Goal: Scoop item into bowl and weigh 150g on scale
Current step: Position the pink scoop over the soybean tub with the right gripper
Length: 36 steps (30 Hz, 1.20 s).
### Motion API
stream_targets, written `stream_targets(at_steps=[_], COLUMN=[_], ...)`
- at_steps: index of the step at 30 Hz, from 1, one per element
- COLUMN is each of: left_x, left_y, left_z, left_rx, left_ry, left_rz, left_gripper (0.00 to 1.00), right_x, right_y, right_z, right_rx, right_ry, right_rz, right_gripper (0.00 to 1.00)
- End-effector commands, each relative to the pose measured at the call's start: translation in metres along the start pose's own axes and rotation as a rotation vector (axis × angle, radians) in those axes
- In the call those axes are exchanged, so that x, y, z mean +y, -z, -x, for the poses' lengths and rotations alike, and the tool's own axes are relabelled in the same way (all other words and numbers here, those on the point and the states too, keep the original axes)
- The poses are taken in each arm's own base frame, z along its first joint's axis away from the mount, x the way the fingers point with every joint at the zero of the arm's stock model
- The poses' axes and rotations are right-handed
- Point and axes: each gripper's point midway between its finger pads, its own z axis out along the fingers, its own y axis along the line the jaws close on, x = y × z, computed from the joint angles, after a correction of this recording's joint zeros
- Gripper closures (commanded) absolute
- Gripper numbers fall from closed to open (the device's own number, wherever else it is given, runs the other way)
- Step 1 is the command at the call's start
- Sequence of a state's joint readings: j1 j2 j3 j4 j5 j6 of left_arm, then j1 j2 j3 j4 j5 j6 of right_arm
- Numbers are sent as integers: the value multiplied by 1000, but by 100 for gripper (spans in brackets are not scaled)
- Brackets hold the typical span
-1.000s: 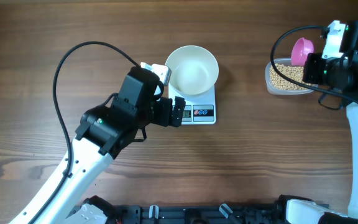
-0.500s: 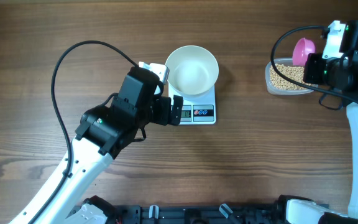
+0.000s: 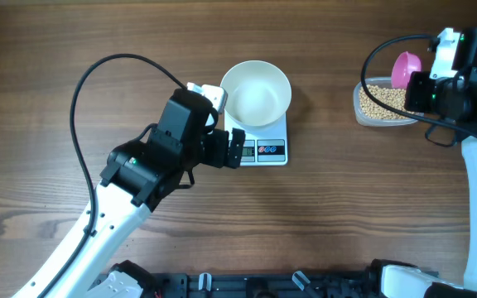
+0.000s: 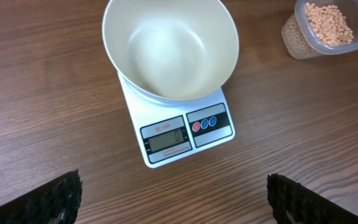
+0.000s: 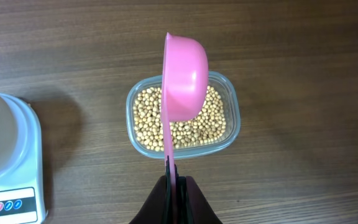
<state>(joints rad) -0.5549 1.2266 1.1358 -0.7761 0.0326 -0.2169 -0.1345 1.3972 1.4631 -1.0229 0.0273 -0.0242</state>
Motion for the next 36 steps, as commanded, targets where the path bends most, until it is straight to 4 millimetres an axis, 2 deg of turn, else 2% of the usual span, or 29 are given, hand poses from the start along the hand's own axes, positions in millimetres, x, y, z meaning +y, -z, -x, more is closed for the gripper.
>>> stream_targets(at_steps=[1,3,8,15,20,31,36], left_x=[-8,-7,14,0,2,0,0], left_y=[-1,0,3,2,2,1,2], left_z=[-4,-5,-8,-13,-11,-11,-12], left_rx=[20,30,60,73,43,42,45], left_ry=[-58,-64,-43,-60,-38,-40,-41], left_rz=[-63,-93,-100,-112,-11,-10,-9], left_gripper=[0,0,0,0,0,0,0], right_x=[-4,-4,-4,-4,-4,-4,-4], right_y=[-2,-2,-2,-2,-2,-2,-1], right_z=[-2,-4,-6,-6,-6,-7,-10], right_rx=[14,21,31,30,30,34,45], right_ry=[0,0,0,0,0,2,54], right_rz=[-18,-18,-18,-18,-18,-18,-19], right_gripper=[96,96,96,96,96,96,96])
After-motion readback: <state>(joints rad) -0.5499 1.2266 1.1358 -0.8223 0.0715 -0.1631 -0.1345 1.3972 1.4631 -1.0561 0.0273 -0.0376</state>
